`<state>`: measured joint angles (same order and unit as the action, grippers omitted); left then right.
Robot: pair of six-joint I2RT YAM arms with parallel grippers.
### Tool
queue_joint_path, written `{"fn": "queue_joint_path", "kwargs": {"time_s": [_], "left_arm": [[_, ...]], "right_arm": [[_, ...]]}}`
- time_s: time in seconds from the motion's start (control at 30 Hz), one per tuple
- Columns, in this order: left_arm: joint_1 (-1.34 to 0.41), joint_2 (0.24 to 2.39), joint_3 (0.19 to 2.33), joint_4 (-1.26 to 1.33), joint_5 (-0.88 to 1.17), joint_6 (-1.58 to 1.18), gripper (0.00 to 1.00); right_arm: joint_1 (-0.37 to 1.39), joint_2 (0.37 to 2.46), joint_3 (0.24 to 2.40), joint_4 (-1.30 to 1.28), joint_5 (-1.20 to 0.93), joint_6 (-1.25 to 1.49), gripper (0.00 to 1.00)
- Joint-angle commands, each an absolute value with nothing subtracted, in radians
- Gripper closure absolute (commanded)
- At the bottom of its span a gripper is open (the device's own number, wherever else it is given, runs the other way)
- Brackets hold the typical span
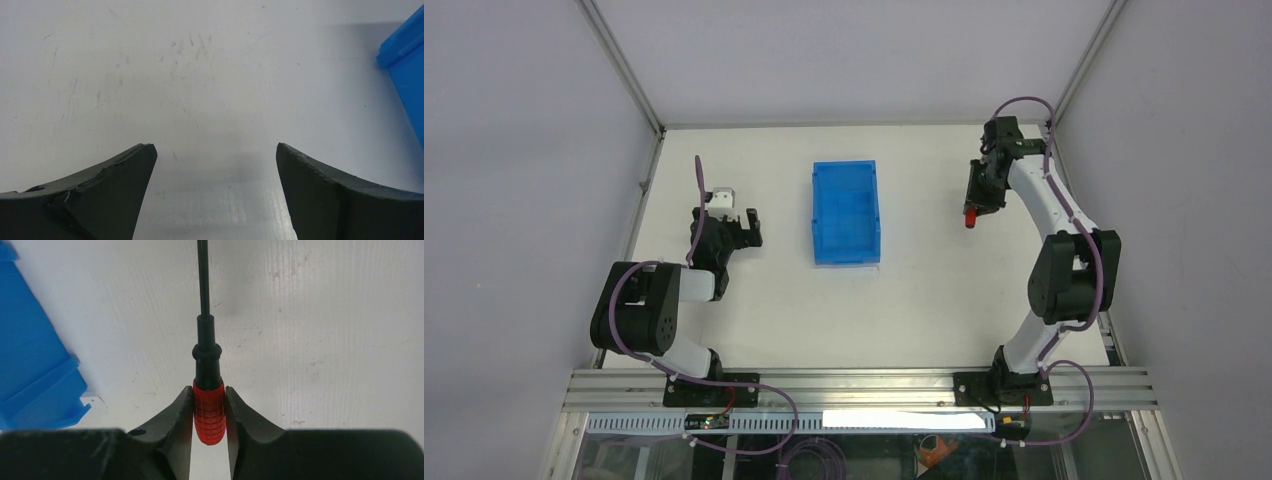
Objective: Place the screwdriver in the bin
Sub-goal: Pick up the screwdriver from the center of the board, then place the screwdriver in the bin.
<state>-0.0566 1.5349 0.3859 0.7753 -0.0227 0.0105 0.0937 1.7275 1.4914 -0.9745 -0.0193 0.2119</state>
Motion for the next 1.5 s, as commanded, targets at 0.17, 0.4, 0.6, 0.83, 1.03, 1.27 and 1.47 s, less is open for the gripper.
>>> {"fn": "queue_joint_path", "kwargs": {"time_s": [0.17, 0.4, 0.6, 0.83, 1.03, 1.27, 1.47], "left_arm": [[-0.043, 1.505, 0.383, 0.801, -0.002, 0.002, 0.01], [-0.043, 1.506, 0.383, 0.802, -0.002, 0.003, 0.01], [-0.044, 1.506, 0.383, 0.802, -0.002, 0.002, 0.01], [-0.044, 1.506, 0.383, 0.802, -0.002, 0.003, 0.01], [-0.043, 1.506, 0.383, 0.802, -0.002, 0.003, 0.01], [-0.043, 1.506, 0.383, 0.802, -0.002, 0.002, 0.01], [-0.043, 1.506, 0.383, 0.801, -0.002, 0.002, 0.01]], "right_arm": [[0.131, 1.602, 1.614, -1.034, -0.079, 0.282, 1.0], [0.167, 1.565, 1.686, -1.061, -0.121, 0.346, 1.0], [0.192, 1.541, 1.715, -1.045, -0.209, 0.42, 1.0], [0.253, 1.554, 1.777, -1.054, -0.229, 0.453, 1.0], [0.328, 1.595, 1.846, -1.069, -0.216, 0.48, 1.0], [0.432, 1.675, 1.925, -1.074, -0.207, 0.521, 1.0], [0.52, 1.768, 1.996, -1.088, -0.187, 0.526, 1.0]]}}
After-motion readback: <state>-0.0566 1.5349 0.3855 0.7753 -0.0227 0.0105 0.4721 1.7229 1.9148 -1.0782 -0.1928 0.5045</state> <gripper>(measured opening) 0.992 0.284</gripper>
